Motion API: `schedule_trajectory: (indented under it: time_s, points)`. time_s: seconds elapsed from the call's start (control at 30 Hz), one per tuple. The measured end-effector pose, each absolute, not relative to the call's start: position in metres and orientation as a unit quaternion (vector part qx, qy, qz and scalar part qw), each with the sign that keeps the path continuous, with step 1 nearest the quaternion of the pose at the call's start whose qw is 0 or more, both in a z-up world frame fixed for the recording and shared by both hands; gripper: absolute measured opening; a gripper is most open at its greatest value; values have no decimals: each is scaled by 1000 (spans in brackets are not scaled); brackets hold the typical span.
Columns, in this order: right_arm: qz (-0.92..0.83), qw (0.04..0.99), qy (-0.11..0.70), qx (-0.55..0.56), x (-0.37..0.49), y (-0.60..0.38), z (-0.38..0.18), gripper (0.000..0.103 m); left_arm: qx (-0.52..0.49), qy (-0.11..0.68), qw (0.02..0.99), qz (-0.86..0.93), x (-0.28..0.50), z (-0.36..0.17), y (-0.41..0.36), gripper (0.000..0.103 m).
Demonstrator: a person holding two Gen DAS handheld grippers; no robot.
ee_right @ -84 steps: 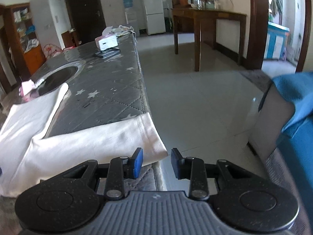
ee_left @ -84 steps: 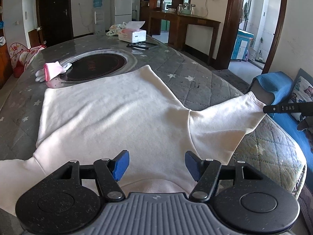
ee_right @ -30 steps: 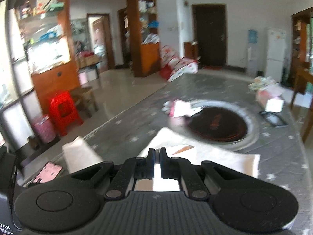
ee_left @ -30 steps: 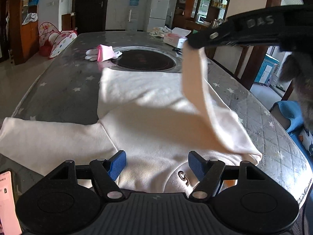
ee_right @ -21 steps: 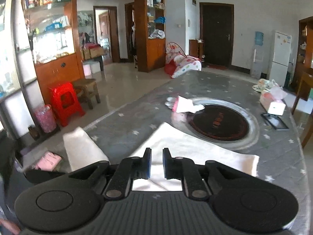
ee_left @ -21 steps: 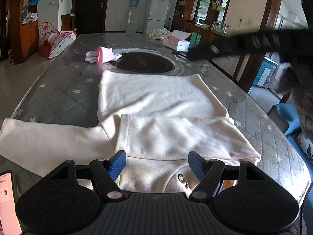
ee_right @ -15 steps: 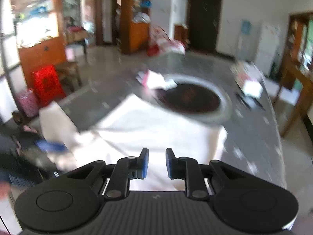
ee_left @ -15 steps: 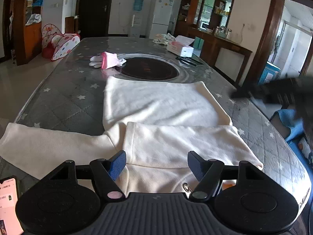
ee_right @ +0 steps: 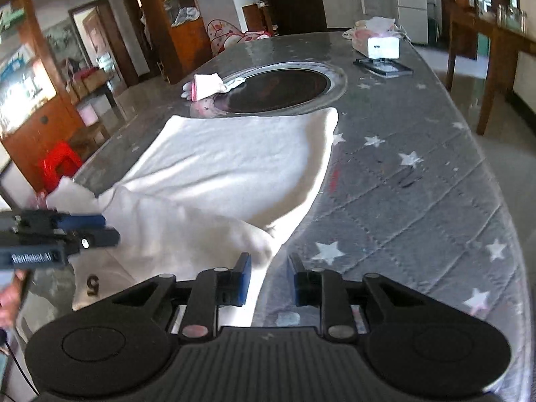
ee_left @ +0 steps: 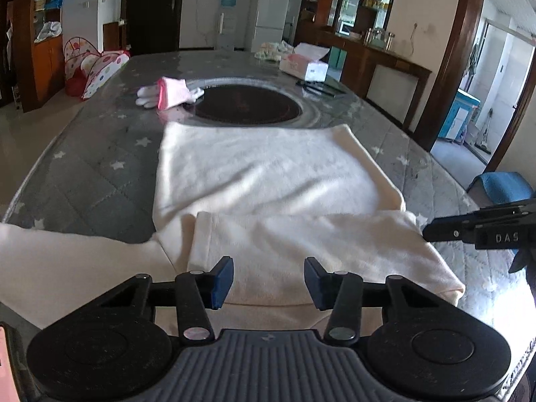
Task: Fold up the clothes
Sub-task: 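Fold the lifted sleeve across the sweatshirt body with the right gripper and release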
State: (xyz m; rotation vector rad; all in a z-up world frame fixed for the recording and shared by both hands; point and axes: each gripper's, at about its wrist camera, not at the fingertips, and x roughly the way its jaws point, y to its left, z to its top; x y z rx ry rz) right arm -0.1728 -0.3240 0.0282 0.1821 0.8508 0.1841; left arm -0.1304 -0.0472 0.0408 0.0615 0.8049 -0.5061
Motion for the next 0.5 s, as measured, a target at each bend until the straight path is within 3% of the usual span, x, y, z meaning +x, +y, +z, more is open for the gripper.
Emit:
schedule_trajectory:
  time_s: [0.23, 0.4, 0.5]
  points:
    - [94, 897, 419, 99, -163, -315, 15, 26, 31, 392, 888, -238, -128, 34, -45, 49]
    - [78, 903, 419, 51, -166, -301, 17, 9, 38, 390, 887, -243, -128, 34, -51, 50]
    - [58, 908, 414, 25, -171, -300, 24, 7, 31, 393, 882, -257, -130, 34, -55, 50]
